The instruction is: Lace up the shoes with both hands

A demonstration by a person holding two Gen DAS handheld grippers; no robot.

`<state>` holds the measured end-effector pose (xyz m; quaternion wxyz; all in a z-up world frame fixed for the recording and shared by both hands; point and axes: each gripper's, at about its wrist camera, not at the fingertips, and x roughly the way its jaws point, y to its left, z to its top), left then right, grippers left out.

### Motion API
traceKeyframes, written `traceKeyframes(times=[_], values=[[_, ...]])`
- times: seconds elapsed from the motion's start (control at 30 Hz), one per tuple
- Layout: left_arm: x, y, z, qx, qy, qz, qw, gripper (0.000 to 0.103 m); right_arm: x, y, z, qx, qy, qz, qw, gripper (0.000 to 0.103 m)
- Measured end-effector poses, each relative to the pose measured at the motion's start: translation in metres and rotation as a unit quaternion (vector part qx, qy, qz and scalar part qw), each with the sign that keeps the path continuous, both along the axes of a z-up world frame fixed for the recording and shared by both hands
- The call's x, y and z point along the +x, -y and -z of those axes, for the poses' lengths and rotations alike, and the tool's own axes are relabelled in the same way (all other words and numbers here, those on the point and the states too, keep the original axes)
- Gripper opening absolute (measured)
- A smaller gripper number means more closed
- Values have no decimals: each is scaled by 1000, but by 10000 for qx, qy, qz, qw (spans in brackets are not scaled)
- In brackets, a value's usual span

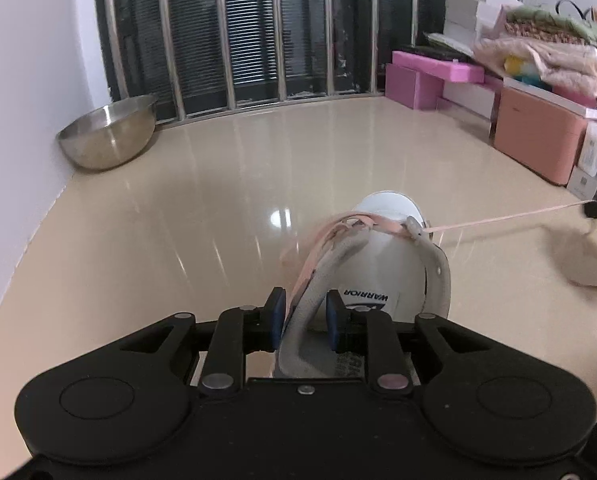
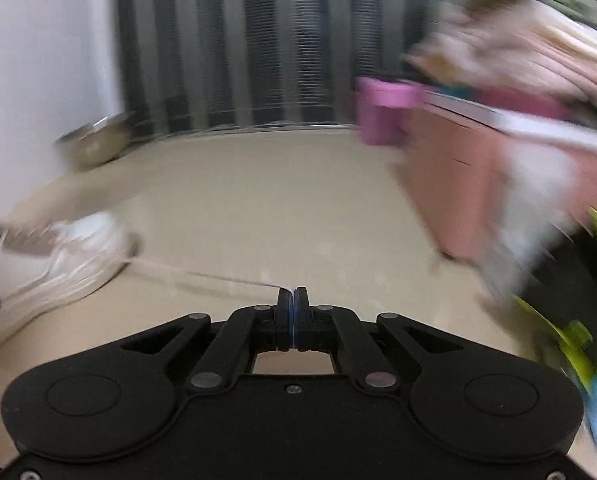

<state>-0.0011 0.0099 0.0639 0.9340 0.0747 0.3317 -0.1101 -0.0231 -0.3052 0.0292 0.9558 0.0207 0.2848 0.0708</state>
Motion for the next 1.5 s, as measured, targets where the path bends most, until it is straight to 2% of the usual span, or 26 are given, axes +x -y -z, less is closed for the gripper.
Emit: traceKeyframes(times=[0.03,0.13,0.23,0.3,0.4,0.5,0.57,0.6,0.63,0.67,0.7,0.73,0.77,0.83,0.97,1.0,1.07,1.13,1.2,1.23,1.27,1.3,1.33,1.37,1.43,1.5], values=[[4,1,0,-5,-23,50,10000,22,-5,8,1,80,-27,186,9998,0],[24,1,1,-220,-120,-70,9997,19,-2,-10,-1,-248,102,-29,9996,0],[45,0,2,-667,-165,-636,9956,18,4,-25,-17,-345,389,-67,9986,0],[67,0,4,-986,-125,-1299,9865,17,18,-28,-32,-256,565,-2,9981,0],[109,7,7,-1095,7,-1848,9767,17,60,-40,-49,204,421,-86,9989,0],[156,9,10,-1509,-24,-2119,9656,19,110,-62,-60,1091,86,-741,9912,3],[166,1,0,-1743,-243,-1888,9661,25,142,-68,-59,1392,-485,-1097,9830,7],[169,-3,-5,-1855,-368,-1740,9664,25,144,-66,-64,1426,-600,-1133,9814,11],[159,-10,-14,-2018,-337,-1466,9678,27,145,-64,-69,1457,-707,-1169,9798,18],[139,-18,-23,-2037,-220,-1264,9706,38,132,-54,-73,1388,-522,-1219,9814,33],[119,-25,-31,-1997,-92,-1107,9735,58,120,-43,-77,1316,-337,-1267,9826,43],[97,-29,-36,-1857,53,-974,9778,66,104,-33,-73,1134,-172,-1275,9852,57],[75,-35,-36,-1658,154,-865,9822,70,89,-24,-70,949,-11,-1284,9872,58],[39,-47,-20,-1235,-23,-816,9890,70,71,-21,-47,369,-76,-1378,9897,57],[-10,-45,24,-535,-583,-1006,9918,68,87,-39,3,-1013,-438,-1214,9865,51],[-20,-41,32,-452,-663,-956,9922,68,95,-41,12,-1155,-420,-1213,9850,50],[-35,-36,39,-588,-758,-873,9915,68,115,-38,21,-1056,-537,-1307,9843,50],[-42,-31,42,-682,-813,-800,9911,63,131,-38,27,-1002,-643,-1391,9831,51],[-44,-25,45,-494,-800,-880,9917,37,139,-39,29,-946,-645,-1425,9831,50],[-43,-24,45,-401,-767,-928,9919,29,143,-39,30,-916,-648,-1443,9832,50],[-42,-24,44,-345,-745,-959,9920,14,143,-38,30,-789,-714,-1476,9833,48],[-43,-25,44,-446,-783,-953,9914,5,144,-36,30,-663,-780,-1508,9832,41],[-43,-28,44,-594,-818,-988,9899,5,145,-35,30,-534,-848,-1536,9830,11],[-45,-31,44,-755,-832,-1037,9882,4,143,-31,29,-318,-1001,-1398,9846,1],[-49,-35,46,-1086,-850,-1129,9840,0,127,-32,24,-3,-1402,-1127,9837,0],[-61,-36,47,-1494,-952,-1159,9773,0,87,-44,26,528,-1620,-1334,9763,0]])
